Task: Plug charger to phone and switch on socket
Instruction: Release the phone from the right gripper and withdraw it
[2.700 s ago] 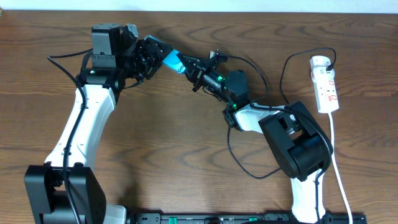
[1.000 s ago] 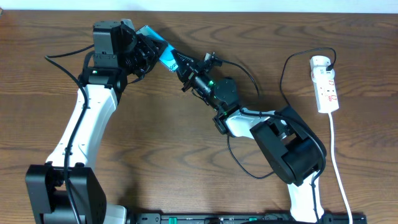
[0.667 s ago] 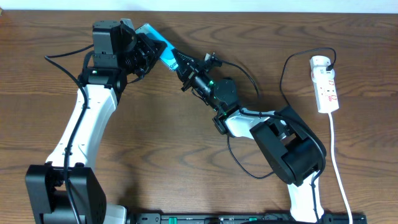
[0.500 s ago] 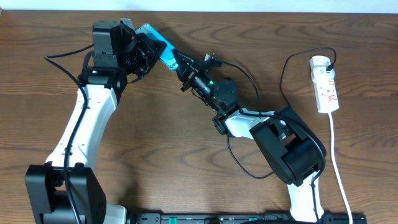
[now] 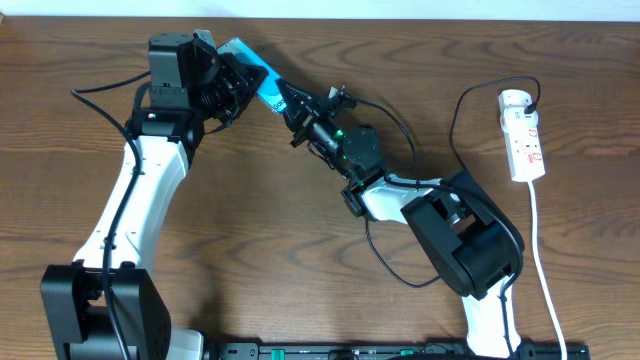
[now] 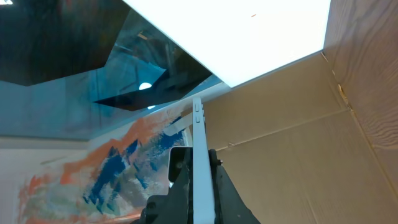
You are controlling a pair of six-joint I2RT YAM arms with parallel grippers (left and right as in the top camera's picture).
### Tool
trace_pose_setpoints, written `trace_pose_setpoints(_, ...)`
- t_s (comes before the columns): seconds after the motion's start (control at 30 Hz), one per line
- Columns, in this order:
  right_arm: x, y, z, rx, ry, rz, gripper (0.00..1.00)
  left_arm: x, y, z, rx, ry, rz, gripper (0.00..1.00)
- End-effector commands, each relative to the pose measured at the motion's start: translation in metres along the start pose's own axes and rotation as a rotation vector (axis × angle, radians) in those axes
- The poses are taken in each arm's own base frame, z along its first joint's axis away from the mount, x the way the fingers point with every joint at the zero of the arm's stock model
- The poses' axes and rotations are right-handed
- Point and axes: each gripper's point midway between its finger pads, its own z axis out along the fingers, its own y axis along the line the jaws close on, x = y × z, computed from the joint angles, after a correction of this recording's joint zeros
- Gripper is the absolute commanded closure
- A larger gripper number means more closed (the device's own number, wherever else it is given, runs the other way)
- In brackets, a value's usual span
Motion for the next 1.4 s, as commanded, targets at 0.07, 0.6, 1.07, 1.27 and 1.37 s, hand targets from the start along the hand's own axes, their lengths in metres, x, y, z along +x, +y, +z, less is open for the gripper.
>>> trace_pose_setpoints(0.07, 0.034, -0.014, 0.004, 0.043, 0.109, -0.048, 0.99, 0.004, -0.007, 0.001, 0.022, 0.015, 0.029, 0.93)
trace_pose_setpoints(0.6, 0.034, -0.014, 0.004, 0.042, 0.109, -0.048, 0.78, 0.004, -0.007, 0.001, 0.022, 0.015, 0.029, 0.92)
trace_pose_setpoints(1.07, 0.032, -0.016, 0.004, 0.054, 0.101, -0.057, 0.18, -0.004, -0.003, -0.003, 0.017, -0.002, 0.024, 0.93)
trace_pose_setpoints(1.27, 0.026, -0.013, 0.003, 0.055, 0.11, -0.123, 0.01, -0.017, 0.006, -0.011, 0.012, -0.022, 0.003, 0.93)
trace_pose_setpoints(1.37, 0.019, -0.014, 0.001, 0.079, 0.129, -0.195, 0.01, -0.021, 0.008, -0.015, 0.021, -0.019, -0.006, 0.93)
